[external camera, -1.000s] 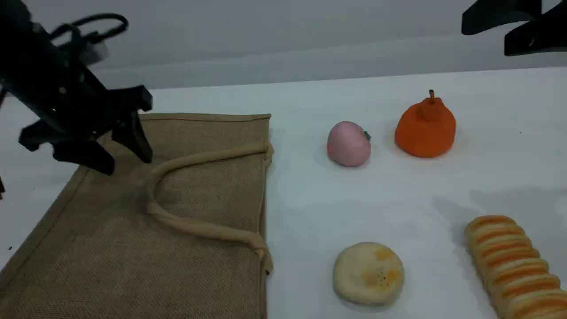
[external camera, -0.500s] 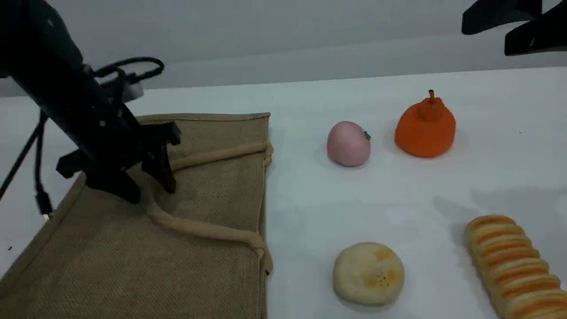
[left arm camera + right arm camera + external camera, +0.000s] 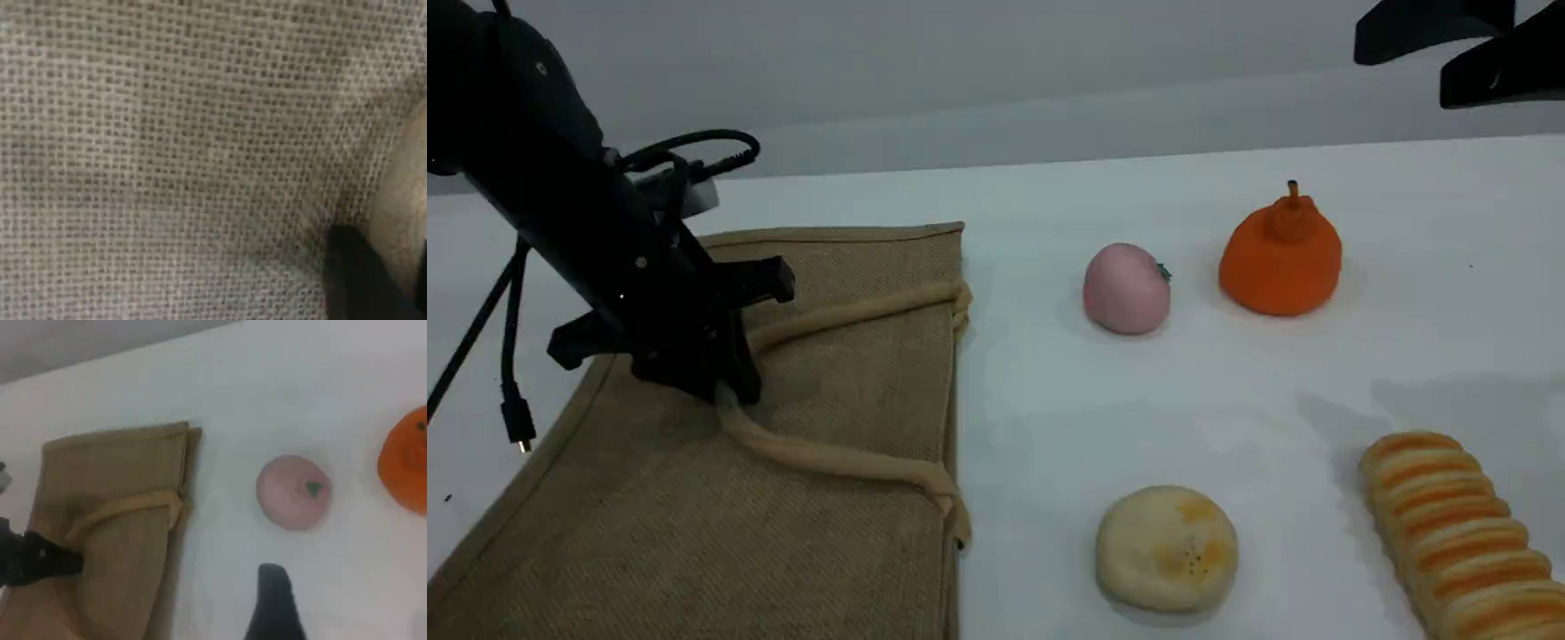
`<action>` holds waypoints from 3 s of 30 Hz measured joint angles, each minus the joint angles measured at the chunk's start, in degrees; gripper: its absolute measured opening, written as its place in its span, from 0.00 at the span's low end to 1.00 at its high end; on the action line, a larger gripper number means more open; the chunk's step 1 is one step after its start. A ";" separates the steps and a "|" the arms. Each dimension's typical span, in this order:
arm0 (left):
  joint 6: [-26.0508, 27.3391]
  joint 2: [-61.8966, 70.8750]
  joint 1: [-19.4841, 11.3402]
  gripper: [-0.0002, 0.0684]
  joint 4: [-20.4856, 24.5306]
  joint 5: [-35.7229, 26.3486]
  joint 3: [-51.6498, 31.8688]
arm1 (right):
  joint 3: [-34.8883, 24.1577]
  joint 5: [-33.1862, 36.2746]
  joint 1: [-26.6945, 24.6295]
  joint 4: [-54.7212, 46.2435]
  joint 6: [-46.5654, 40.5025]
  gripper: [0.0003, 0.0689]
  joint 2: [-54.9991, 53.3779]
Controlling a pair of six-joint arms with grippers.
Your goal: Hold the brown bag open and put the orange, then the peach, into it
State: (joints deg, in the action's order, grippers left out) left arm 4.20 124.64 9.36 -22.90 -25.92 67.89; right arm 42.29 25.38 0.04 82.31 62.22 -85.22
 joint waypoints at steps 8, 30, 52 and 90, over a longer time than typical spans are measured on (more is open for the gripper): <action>2.04 -1.49 -0.06 0.12 0.49 -5.87 4.66 | 0.00 -0.52 0.00 5.55 4.36 0.64 -0.05; 18.06 -24.86 -0.06 0.12 0.43 -43.79 26.76 | 3.53 -0.95 0.00 17.61 21.41 0.64 -12.32; 32.84 -28.81 -0.06 0.12 -8.84 -44.06 31.28 | 16.34 -4.20 0.00 17.66 22.27 0.64 -28.79; 28.24 -28.81 -0.06 0.12 -8.80 -44.05 31.18 | 29.10 -4.47 0.00 17.67 26.90 0.19 -44.72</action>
State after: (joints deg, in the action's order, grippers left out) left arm 32.44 95.84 9.31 -31.70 -69.97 99.07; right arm 71.39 20.91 0.04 99.98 89.12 -129.95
